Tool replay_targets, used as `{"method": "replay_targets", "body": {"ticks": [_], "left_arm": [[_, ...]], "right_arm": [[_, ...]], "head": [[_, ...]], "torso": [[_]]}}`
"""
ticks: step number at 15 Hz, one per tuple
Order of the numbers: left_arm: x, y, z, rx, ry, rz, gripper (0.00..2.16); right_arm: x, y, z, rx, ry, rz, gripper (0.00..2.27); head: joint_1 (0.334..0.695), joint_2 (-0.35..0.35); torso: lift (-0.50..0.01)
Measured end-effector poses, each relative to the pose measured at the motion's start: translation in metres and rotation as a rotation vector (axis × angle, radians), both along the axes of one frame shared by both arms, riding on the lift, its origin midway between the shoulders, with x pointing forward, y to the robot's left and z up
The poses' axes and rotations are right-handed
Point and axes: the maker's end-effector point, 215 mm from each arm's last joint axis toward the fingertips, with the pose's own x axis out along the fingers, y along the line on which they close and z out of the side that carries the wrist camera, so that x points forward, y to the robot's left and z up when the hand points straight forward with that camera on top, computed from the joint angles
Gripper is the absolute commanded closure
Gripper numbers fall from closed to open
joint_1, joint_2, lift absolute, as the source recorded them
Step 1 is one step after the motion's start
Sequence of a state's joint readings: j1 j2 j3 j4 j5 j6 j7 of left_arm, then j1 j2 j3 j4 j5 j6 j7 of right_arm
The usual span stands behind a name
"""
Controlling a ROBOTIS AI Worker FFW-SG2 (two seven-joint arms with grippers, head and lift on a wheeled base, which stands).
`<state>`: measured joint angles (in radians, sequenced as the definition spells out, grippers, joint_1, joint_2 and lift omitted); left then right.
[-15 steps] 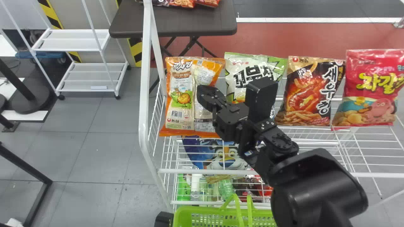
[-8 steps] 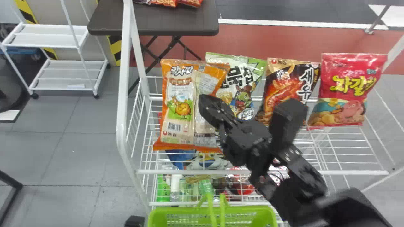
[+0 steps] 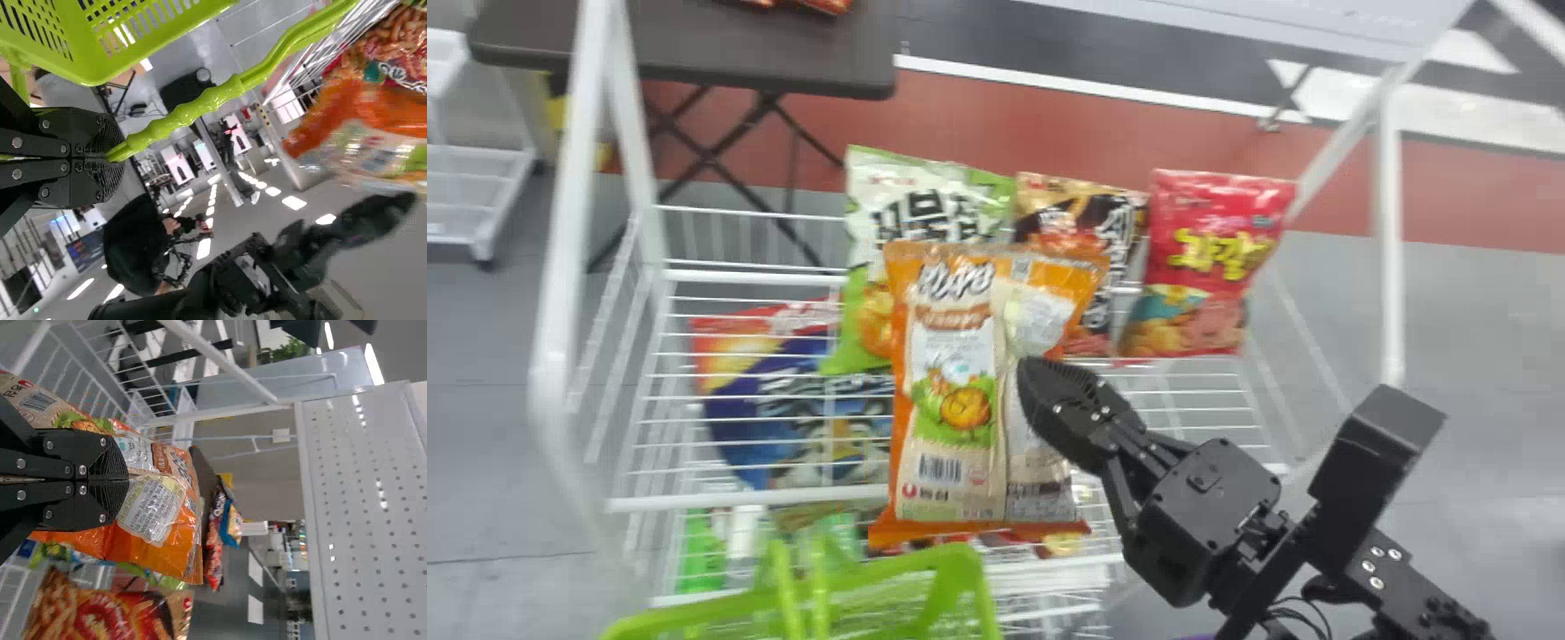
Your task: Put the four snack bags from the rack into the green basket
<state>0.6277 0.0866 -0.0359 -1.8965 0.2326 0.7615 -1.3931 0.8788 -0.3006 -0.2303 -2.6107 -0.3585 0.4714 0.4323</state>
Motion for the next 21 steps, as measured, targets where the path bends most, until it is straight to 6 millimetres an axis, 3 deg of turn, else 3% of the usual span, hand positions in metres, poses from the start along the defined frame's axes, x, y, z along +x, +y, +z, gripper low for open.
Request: {"method": "replay_targets", "body": {"ticks": [4,7,11,14,20,21], "left_arm": [[-0.005,-0.008,0.0,0.005,0.006,-0.016,2.13],[-0.012,-0.016,-0.003,0.017,0.015,-0.036,2.13],[-0.015,-0.019,-0.005,0.029,0.018,-0.046,2.13],[-0.015,-0.023,-0.006,0.036,0.014,-0.056,2.13],[-0.016,-0.029,-0.008,0.046,0.009,-0.069,2.13],[-0.016,-0.028,-0.008,0.047,0.008,-0.067,2.13]], "right_arm": [[-0.054,-0.03,-0.043,0.062,0.2,0.082,1.86],[-0.075,-0.043,-0.068,0.149,0.278,0.065,1.86],[-0.098,-0.062,-0.126,0.258,0.424,0.004,1.86],[-0.105,-0.05,-0.163,0.31,0.479,0.009,1.86],[-0.113,0.006,-0.199,0.348,0.545,0.098,1.86],[-0.117,0.012,-0.208,0.337,0.565,0.103,1.76]], "head": [[0.695,-0.35],[0.695,-0.35],[0.695,-0.35],[0.695,-0.35],[0.695,-0.35],[0.695,-0.35]], "torso": [[-0.006],[-0.006],[-0.006],[-0.006],[-0.006],[-0.006]]}}
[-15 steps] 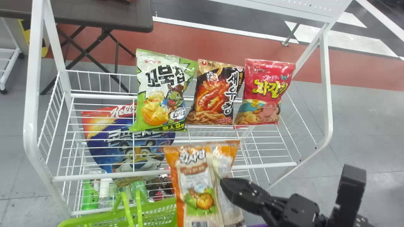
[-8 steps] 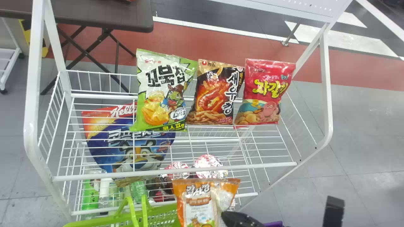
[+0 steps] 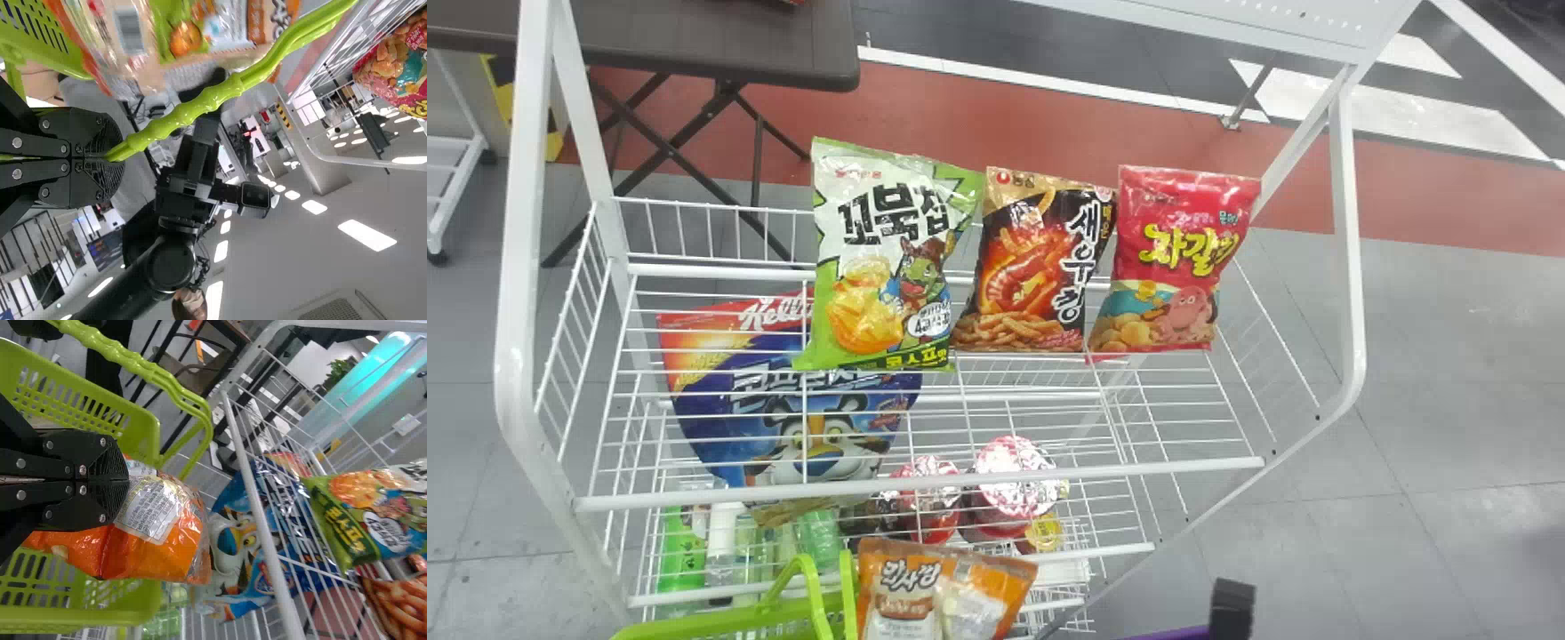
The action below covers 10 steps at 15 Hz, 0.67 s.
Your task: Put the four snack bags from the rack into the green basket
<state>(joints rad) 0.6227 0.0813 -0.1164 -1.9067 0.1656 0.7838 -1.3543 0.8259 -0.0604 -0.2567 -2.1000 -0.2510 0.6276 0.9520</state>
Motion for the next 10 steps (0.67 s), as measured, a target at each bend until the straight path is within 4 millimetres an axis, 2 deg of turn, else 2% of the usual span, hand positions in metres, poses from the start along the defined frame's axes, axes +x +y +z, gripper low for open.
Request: {"method": "replay_targets", "body": {"ticks": [1,2,3,5,7,10], "left_arm": [[0.0,0.0,0.0,0.001,0.0,0.001,2.13],[0.001,0.001,0.0,0.001,-0.001,0.002,2.13],[0.002,0.001,0.0,0.001,-0.002,0.002,2.13],[0.003,0.0,-0.001,0.002,-0.003,0.002,2.13],[0.004,0.0,0.0,0.001,-0.005,0.001,2.13],[0.005,0.0,0.0,-0.001,-0.003,0.003,2.13]], "right_arm": [[-0.002,0.002,-0.007,-0.014,0.014,0.004,1.44],[-0.005,0.002,-0.014,-0.027,0.028,0.003,0.77],[-0.007,0.0,-0.018,-0.032,0.043,0.005,0.0],[-0.012,-0.004,-0.022,-0.032,0.065,0.022,0.0],[-0.013,-0.006,-0.017,-0.018,0.059,0.036,0.06],[0.008,-0.015,0.012,0.003,-0.02,-0.003,0.07]], "head": [[0.695,-0.35],[0.695,-0.35],[0.695,-0.35],[0.695,-0.35],[0.695,-0.35],[0.695,-0.35]], "torso": [[-0.006],[-0.006],[-0.006],[-0.006],[-0.006],[-0.006]]}}
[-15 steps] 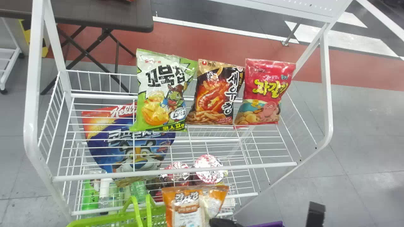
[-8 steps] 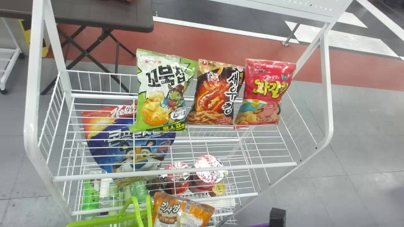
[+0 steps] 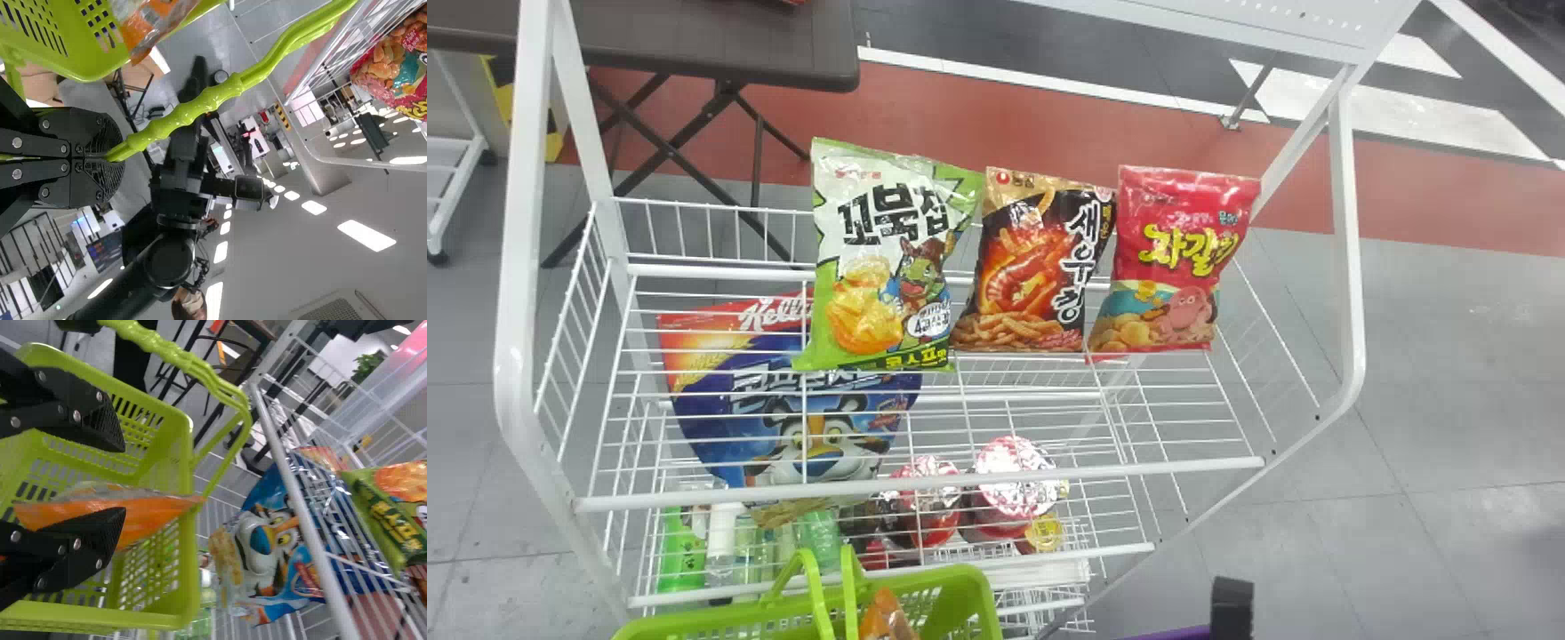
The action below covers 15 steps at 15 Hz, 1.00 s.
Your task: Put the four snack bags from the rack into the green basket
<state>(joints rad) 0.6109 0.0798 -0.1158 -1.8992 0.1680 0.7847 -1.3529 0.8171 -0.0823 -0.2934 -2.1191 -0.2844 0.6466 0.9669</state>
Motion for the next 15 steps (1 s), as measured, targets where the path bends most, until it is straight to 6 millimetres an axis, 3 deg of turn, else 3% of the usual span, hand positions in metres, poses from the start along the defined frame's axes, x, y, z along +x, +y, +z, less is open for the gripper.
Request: {"method": "replay_targets", "body": {"ticks": [1,4,6,8,11,13,15], "left_arm": [[0.0,0.0,0.0,0.0,0.001,0.0,2.13],[-0.001,-0.002,0.0,0.001,-0.002,-0.003,2.13],[-0.002,-0.003,-0.002,0.01,-0.002,-0.005,2.13],[-0.002,-0.004,-0.002,0.011,-0.002,-0.007,2.13],[-0.003,-0.003,-0.003,0.013,-0.001,-0.014,2.13],[-0.001,0.0,-0.004,0.015,-0.001,-0.01,2.13],[0.0,0.002,-0.005,0.017,-0.001,-0.007,2.13]], "right_arm": [[0.016,-0.006,0.013,-0.022,-0.055,-0.035,0.07],[0.095,-0.027,0.056,-0.164,-0.307,-0.195,0.07],[0.148,-0.015,0.076,-0.209,-0.435,-0.24,0.1],[0.201,0.005,0.081,-0.28,-0.48,-0.319,0.13],[0.249,0.043,0.089,-0.314,-0.509,-0.373,0.15],[0.277,0.059,0.091,-0.347,-0.52,-0.411,0.15],[0.3,0.066,0.095,-0.372,-0.537,-0.448,0.15]], "head": [[0.695,-0.35],[0.695,-0.35],[0.695,-0.35],[0.695,-0.35],[0.695,-0.326],[0.695,-0.258],[0.695,-0.233]], "torso": [[-0.006],[-0.006],[-0.006],[-0.006],[-0.006],[-0.006],[-0.006]]}}
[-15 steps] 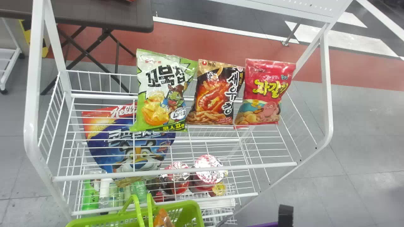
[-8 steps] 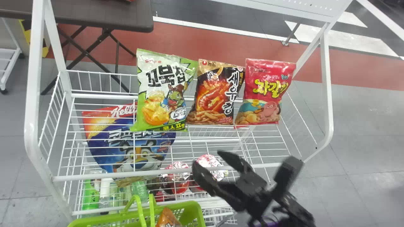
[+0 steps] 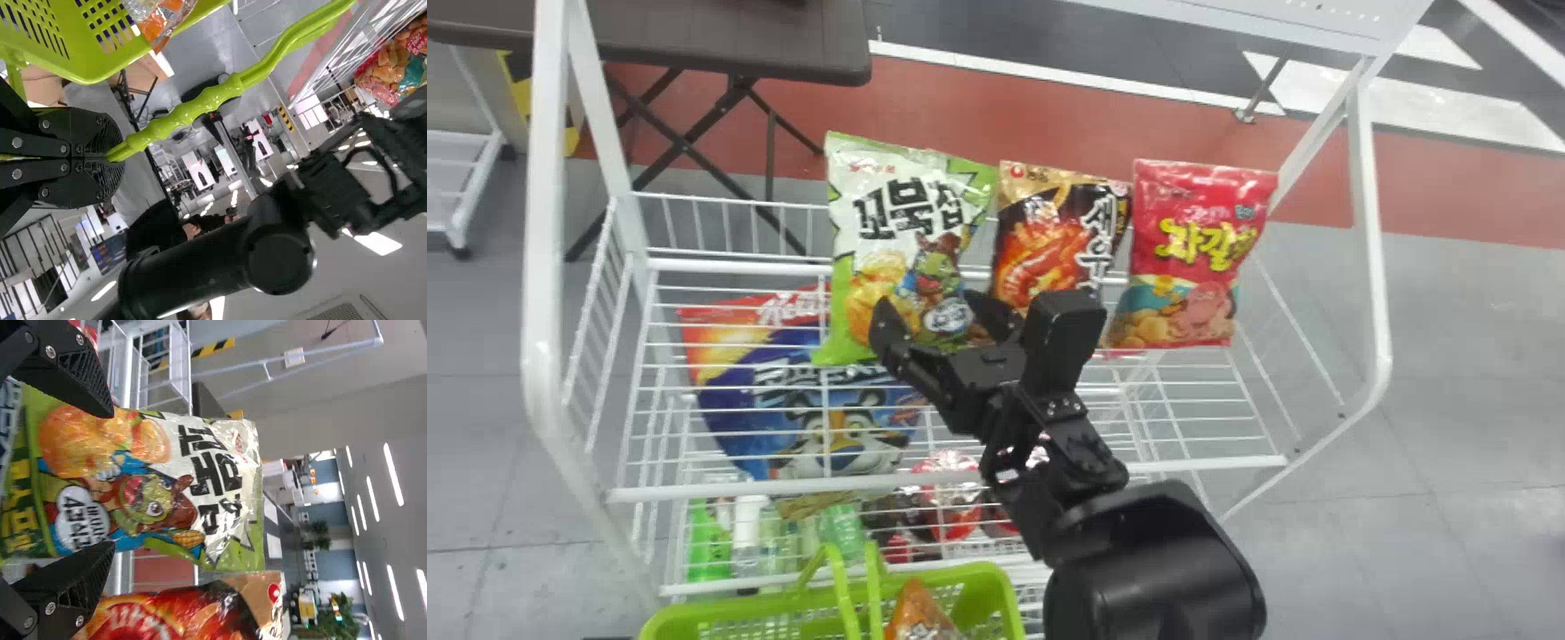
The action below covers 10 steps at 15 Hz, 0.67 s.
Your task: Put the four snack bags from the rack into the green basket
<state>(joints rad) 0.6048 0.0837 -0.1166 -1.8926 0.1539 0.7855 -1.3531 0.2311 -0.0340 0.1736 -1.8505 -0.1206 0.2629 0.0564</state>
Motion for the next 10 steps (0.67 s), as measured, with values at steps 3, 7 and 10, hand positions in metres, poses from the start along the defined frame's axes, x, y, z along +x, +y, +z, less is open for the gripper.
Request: {"method": "replay_targets", "body": {"ticks": [3,7,10], "left_arm": [[0.0,0.001,-0.001,0.002,0.001,-0.001,2.13],[0.003,0.001,-0.002,0.005,-0.001,0.0,2.13],[0.004,-0.001,-0.002,0.008,0.002,0.0,2.13]], "right_arm": [[0.027,0.004,0.001,-0.02,-0.006,-0.02,1.24],[0.033,0.004,-0.005,-0.04,0.013,-0.007,2.16],[0.024,0.007,-0.004,-0.03,0.001,0.017,2.16]], "head": [[0.695,-0.215],[0.695,-0.207],[0.695,-0.208]], "torso": [[-0.006],[-0.006],[-0.006]]}}
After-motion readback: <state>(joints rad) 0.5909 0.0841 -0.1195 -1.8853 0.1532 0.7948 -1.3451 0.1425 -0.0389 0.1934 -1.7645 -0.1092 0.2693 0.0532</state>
